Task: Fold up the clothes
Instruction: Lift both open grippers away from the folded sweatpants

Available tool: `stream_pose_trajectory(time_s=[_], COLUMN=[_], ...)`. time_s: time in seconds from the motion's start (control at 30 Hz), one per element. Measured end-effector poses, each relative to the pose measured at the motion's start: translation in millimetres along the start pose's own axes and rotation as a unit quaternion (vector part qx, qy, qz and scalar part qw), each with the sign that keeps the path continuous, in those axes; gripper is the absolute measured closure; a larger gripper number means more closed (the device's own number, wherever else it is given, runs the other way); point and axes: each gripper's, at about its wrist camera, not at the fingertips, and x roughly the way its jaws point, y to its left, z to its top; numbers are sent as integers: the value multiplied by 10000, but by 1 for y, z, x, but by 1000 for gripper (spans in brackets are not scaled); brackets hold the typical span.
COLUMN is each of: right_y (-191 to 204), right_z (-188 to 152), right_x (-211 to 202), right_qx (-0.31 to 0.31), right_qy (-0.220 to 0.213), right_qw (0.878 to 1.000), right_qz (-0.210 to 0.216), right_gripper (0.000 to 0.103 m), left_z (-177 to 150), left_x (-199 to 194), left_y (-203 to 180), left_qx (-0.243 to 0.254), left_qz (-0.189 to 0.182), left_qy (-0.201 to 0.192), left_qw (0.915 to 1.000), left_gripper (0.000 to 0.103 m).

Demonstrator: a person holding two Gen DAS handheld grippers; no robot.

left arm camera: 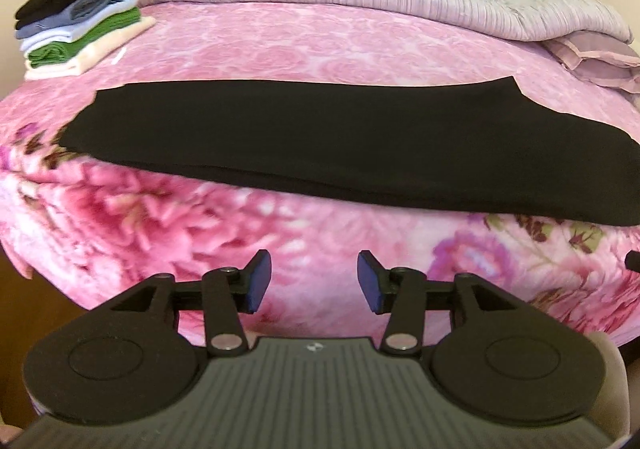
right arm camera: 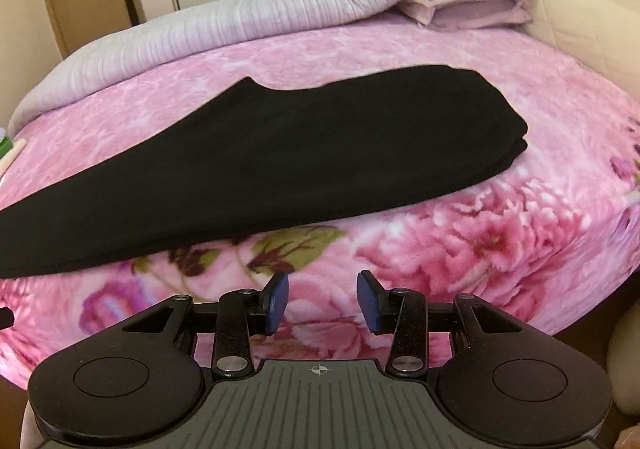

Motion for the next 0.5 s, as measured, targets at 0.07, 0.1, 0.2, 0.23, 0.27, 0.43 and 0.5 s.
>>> stream_pose_trajectory(time_s=[0.07, 0.1, 0.2, 0.23, 0.27, 0.43, 0.5], right_y=[0, 0, 4, 4, 5, 8, 9], right_z=[-1, -2, -7, -8, -9, -10, -9], right_x=[-4, -7, -16, -18, -19, -29, -29], right_qx=[-4, -13, -50, -57, -60, -91, -109], right_qy=[-38, -50, -66, -69, -77, -134, -156], right_qw=[10000, 10000, 10000, 10000, 9999, 9999, 9998], right_qz=[9, 0, -40, -40, -36, -29, -37], right_gripper=[61, 61, 61, 61, 61, 61, 61], left_z=[-3, -4, -7, -8, -9, -11, -11], left_x=[-8, -12, -20, -23, -25, -32, -33], left_y=[4, 5, 9, 11, 12, 18, 19], left_qx=[13, 21, 12, 6, 1, -27, -39], left_qz=[42, 60, 76, 80, 83, 81, 74], left_qy=[-67, -105, -175, -196, -216, -283, -294], left_qw=[10000, 9999, 9998, 9998, 9997, 9996, 9995], left_gripper=[60, 59, 58, 58, 58, 58, 58])
